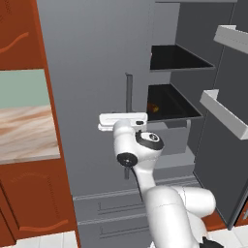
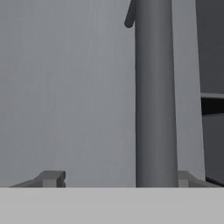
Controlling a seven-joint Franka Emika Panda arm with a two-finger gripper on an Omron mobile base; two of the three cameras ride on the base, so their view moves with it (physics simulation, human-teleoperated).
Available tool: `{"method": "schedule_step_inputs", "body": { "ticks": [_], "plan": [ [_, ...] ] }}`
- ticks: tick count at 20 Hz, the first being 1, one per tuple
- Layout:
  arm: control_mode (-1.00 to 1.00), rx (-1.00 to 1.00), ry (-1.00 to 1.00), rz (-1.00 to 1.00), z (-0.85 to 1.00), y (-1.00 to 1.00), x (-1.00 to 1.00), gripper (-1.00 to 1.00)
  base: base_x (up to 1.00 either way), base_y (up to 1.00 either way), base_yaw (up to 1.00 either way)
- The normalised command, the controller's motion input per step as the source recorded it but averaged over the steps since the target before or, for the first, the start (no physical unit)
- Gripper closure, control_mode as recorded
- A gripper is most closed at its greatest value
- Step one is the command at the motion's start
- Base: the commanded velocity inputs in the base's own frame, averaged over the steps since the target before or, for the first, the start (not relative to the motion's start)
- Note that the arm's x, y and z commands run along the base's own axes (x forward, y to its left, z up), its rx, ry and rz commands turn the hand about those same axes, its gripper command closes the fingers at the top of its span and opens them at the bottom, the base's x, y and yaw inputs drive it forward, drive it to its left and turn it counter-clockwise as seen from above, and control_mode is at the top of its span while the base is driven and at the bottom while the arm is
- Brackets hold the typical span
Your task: Gather the sweet potatos from the fridge and place them on a tray on the dining counter. Then gather the steaks from the fridge and place them on the other tray.
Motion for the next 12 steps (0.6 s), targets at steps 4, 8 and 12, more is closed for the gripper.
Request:
{"method": "schedule_step_inputs", "body": {
  "ticks": [4,8,12],
  "plan": [
    [-1.00,0.00,0.00,0.00,0.00,0.00,0.00,1.00,0.00,0.00,0.00],
    [-1.00,0.00,0.00,0.00,0.00,0.00,0.00,1.00,0.00,0.00,0.00],
    [-1.00,0.00,0.02,0.00,0.00,0.00,0.00,1.00,0.00,0.00,0.00]
  ]
}}
